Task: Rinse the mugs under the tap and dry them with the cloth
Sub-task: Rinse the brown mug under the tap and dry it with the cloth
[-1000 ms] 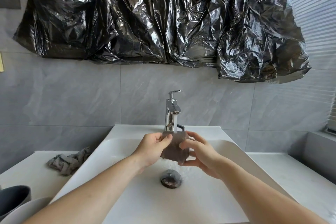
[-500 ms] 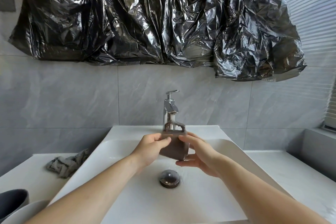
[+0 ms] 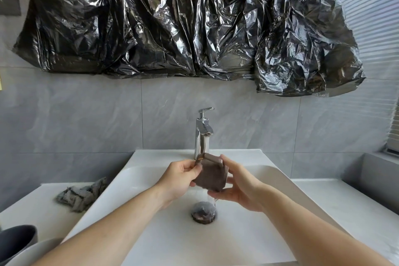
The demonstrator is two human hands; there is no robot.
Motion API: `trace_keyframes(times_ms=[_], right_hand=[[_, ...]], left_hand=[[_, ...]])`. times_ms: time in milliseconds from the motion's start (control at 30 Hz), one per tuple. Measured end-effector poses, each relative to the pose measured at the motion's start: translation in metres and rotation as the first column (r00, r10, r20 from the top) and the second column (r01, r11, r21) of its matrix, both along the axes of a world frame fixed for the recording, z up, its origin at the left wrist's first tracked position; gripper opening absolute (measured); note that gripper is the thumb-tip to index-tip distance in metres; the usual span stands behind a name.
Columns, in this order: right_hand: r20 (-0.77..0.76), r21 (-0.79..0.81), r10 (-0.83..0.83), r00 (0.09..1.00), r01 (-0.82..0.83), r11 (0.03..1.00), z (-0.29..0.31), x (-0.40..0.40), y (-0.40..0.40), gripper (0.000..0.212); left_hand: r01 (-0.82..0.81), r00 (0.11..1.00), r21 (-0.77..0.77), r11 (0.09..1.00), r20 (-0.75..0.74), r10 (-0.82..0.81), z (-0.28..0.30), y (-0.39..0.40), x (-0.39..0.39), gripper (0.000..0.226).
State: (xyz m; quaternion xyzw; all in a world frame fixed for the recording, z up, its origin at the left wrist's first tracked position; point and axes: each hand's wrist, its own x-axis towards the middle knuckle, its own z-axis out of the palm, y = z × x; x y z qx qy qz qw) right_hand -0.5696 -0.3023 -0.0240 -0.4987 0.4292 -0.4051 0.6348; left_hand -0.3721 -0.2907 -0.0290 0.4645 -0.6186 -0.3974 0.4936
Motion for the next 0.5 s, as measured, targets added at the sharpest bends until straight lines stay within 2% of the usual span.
trace_keyframes(times_ms=[200,400,500], right_hand=[[-0.07,-0.005,-0.08,0.994,0.08,0.997,-0.0047,0.0033,-0.0027,0.056],[-0.117,0.008,-0.074,0.99,0.076,0.997,-0.0052,0.0056,-0.0013,0.071],[-0.147,-0.013,-0.063,0.987,0.062,0.998,-0.0031,0.0054,0.0013,0.078]], left_hand=[[-0.037,0.999,0.039,0.999,-0.022,0.038,0.0016,-0.0038,-0.001,0.028],[-0.107,0.994,0.052,0.993,0.014,0.106,0.0,-0.0079,0.0017,0.034],[-0.107,0.994,0.065,0.992,-0.016,0.108,0.0004,-0.009,0.0035,0.034]])
